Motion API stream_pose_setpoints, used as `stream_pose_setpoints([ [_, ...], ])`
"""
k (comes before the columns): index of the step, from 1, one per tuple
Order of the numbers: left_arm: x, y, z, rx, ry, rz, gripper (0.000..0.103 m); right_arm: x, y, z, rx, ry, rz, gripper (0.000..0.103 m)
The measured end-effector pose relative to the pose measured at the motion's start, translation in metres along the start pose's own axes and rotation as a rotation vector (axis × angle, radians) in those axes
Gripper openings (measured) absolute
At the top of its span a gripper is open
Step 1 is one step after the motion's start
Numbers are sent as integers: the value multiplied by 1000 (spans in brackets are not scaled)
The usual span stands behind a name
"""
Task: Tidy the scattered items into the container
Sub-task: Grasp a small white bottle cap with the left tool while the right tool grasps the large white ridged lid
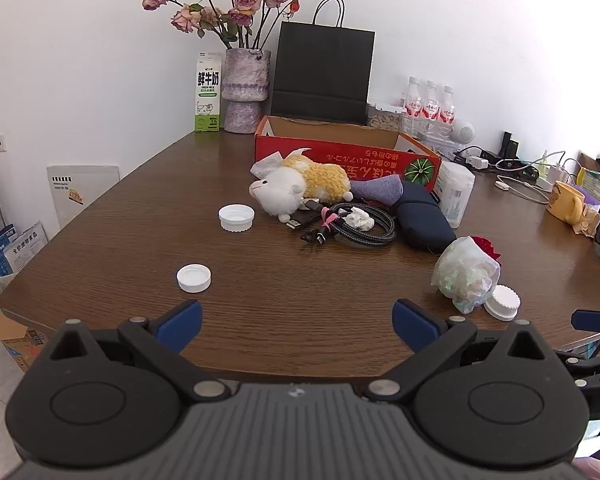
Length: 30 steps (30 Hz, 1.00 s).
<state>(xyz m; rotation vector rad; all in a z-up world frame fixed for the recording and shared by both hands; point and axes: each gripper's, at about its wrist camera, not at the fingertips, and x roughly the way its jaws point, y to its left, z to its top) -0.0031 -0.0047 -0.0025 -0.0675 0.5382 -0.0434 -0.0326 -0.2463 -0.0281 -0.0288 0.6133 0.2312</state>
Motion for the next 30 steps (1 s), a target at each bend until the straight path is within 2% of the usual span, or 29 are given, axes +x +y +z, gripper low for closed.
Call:
stream_pose_setpoints([
  [18, 6, -3, -2, 3, 12, -2, 103, 2, -6, -3, 10, 7, -1, 103],
  [30, 27, 20, -1, -23, 10, 50, 103, 36, -18, -5, 43, 29, -57, 103],
])
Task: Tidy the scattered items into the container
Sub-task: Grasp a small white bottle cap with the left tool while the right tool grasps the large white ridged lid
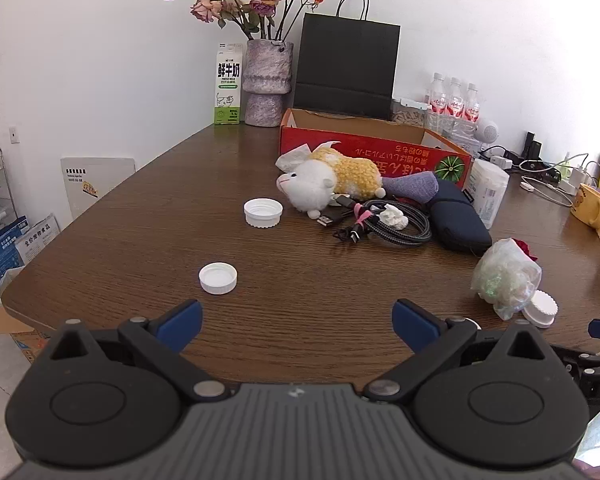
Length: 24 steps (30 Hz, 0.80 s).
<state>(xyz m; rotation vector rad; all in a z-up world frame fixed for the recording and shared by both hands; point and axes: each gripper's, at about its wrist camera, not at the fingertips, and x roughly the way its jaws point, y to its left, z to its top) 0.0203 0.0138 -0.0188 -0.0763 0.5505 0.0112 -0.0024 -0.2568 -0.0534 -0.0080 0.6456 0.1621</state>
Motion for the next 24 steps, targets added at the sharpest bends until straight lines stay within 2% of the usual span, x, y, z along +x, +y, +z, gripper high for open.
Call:
stream_pose_setpoints([
  [6, 18, 14, -1, -19, -6, 34, 103, 19, -4, 0, -3, -10, -46, 96],
  [10, 29, 23, -1, -35, -3, 56, 101, 24, -3, 2, -14, -27, -40, 91],
  [13, 39, 28, 0, -39, 13, 69, 94, 26, -5, 4, -11, -40, -36, 80],
  [15, 45, 30, 1, -42, 23, 79, 92, 26, -7, 6, -9, -49, -38, 65],
  [17, 51, 32, 2, -40, 28, 100, 90, 27, -9, 7, -13, -54, -38, 57],
  [21, 59, 36, 5, -28, 28, 125, 82, 28, -10, 9, -19, -59, -32, 43],
  [24, 64, 38, 9, -26, 27, 135, 73, 30, -11, 11, -26, -58, -25, 38],
])
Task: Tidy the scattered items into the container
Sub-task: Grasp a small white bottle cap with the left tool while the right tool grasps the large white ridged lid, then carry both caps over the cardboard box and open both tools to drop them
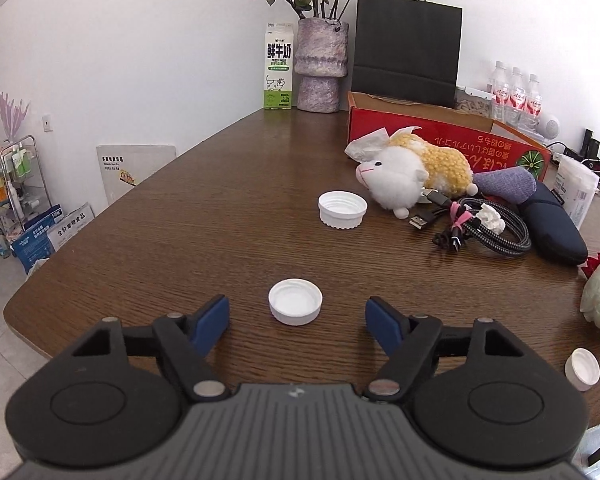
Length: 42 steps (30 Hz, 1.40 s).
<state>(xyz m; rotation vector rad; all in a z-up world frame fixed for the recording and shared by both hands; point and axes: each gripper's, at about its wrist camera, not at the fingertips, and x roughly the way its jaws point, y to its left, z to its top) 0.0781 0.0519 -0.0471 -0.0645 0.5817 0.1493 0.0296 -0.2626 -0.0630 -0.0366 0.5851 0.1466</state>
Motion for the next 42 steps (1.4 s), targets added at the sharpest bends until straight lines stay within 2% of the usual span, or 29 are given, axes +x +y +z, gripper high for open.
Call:
stream_pose_setpoints([
  [2, 3, 1, 2, 6, -4, 20, 64, 1, 0, 0, -8, -1, 3, 38],
  [4, 4, 2, 3, 9, -8, 30, 49, 1, 0, 1, -10, 0, 7, 38],
  [5, 4, 3, 4, 5, -8, 27, 35, 2, 0, 1, -12, 0, 9, 38],
  [6, 4, 4, 5, 4, -6, 26, 30, 2, 0, 1, -13, 2, 11, 38],
  [16, 1, 7, 9, -13, -8, 23, 29, 2, -1, 7, -20, -12, 15, 38],
  [23, -2, 3, 31, -27, -51, -11, 29, -1, -5, 24, -29, -53, 10, 38],
  [33, 7, -21, 96, 2, -151, -108, 29, 9, -8, 86, -76, -204, 1, 38],
  [38, 22, -37, 140, 14, -185, -171, 29, 27, -10, 132, -87, -265, 31, 38],
  [42, 45, -52, 179, 18, -184, -216, 29, 51, -15, 173, -94, -275, 55, 38],
])
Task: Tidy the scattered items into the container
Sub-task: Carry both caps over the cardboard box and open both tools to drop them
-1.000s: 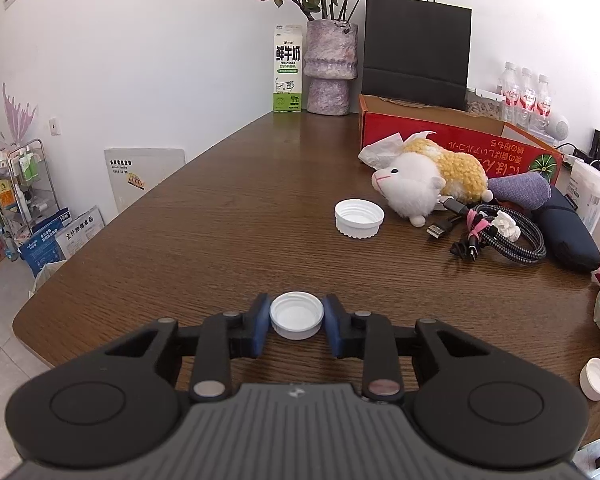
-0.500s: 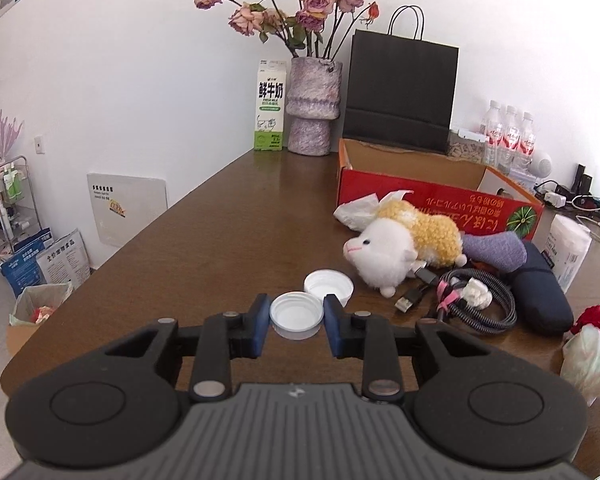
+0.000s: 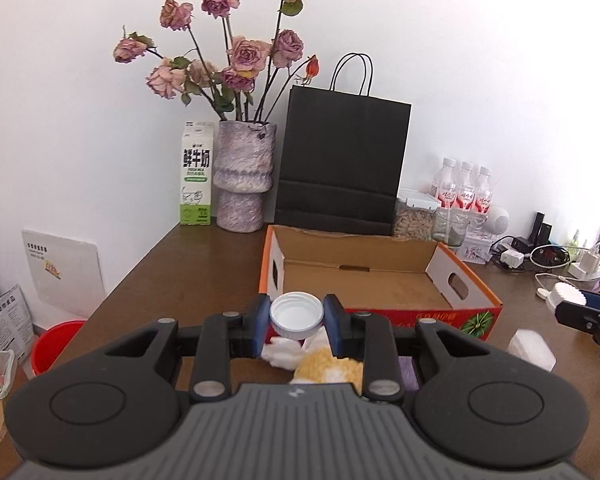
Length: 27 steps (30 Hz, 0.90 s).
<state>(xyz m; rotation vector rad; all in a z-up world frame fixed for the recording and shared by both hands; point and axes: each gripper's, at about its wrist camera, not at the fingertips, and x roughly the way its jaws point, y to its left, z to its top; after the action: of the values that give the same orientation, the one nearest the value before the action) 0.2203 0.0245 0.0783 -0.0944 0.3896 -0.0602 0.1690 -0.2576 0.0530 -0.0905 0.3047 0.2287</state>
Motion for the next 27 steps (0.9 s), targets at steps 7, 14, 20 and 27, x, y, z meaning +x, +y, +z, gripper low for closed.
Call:
stream_pose_setpoints([
  [7, 73, -15, 44, 0, 71, -55, 29, 84, -15, 47, 7, 68, 41, 38],
  [14, 162, -29, 57, -8, 213, -55, 29, 174, -16, 66, -27, 199, 67, 38],
  [20, 229, -43, 46, 39, 349, -27, 29, 238, -22, 56, -25, 361, 100, 38],
  [27, 262, -53, 31, 116, 432, -13, 30, 281, -23, 36, -63, 511, 119, 38],
])
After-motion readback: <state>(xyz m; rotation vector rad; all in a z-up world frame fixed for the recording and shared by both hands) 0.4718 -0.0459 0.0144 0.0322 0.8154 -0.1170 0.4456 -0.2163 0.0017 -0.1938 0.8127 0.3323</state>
